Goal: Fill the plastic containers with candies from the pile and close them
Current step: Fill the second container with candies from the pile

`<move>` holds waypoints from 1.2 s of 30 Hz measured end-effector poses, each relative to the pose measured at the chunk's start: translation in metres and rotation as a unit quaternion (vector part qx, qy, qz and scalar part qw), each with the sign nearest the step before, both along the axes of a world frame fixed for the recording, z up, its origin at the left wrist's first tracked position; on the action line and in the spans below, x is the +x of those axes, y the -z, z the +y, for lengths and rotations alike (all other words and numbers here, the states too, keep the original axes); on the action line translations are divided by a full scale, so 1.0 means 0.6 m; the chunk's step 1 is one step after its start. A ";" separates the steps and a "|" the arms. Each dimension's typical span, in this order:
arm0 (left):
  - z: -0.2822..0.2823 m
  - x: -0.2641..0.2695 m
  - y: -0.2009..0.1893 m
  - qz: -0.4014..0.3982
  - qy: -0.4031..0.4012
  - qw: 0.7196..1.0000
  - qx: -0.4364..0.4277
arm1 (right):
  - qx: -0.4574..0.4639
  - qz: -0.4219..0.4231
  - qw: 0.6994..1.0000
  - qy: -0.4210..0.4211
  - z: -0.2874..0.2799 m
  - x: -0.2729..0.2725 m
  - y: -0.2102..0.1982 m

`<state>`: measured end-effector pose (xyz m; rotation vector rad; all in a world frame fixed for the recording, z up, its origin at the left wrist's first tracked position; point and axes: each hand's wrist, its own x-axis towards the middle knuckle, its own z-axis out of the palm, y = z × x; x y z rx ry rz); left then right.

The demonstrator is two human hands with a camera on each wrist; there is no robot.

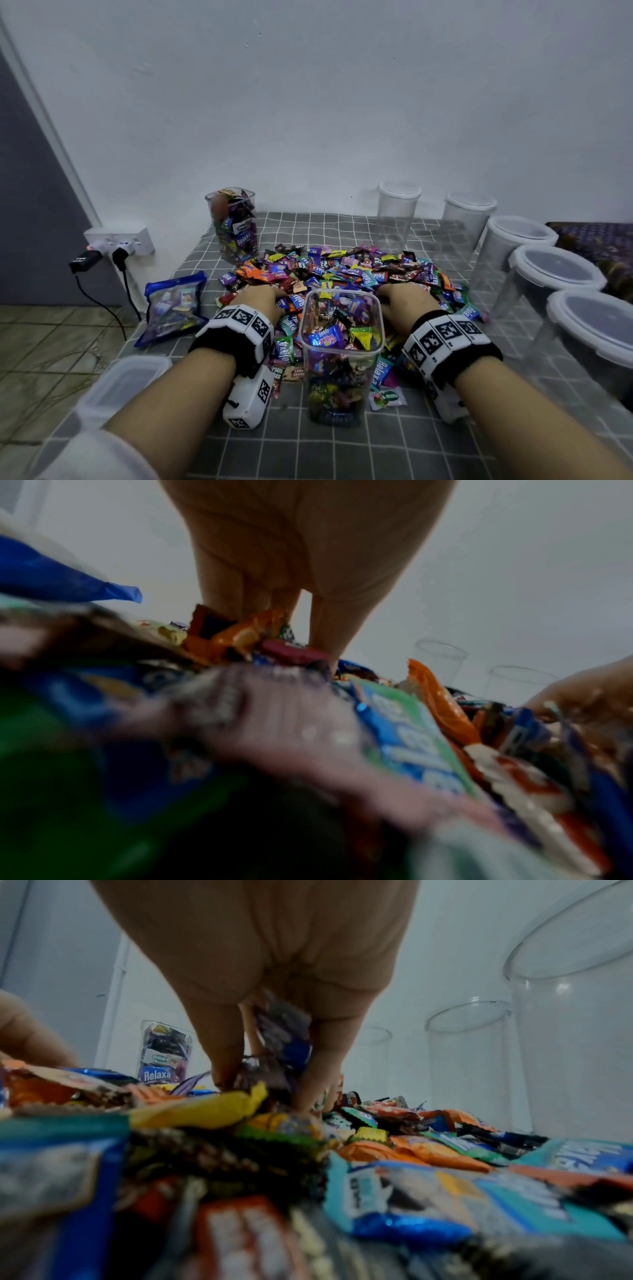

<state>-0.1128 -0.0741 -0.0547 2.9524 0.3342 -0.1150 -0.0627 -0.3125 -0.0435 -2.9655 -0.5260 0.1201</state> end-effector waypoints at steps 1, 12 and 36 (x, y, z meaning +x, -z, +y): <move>-0.002 -0.001 -0.001 -0.008 -0.003 1.000 -0.003 | 0.004 -0.005 1.000 -0.001 0.000 -0.002 -0.002; -0.038 -0.020 -0.017 -0.112 0.000 0.993 -0.027 | 0.105 -0.079 0.991 0.008 -0.001 -0.018 -0.015; -0.053 -0.031 -0.026 -0.173 0.033 0.982 -0.061 | 0.468 -0.117 0.862 -0.153 -0.003 -0.159 -0.129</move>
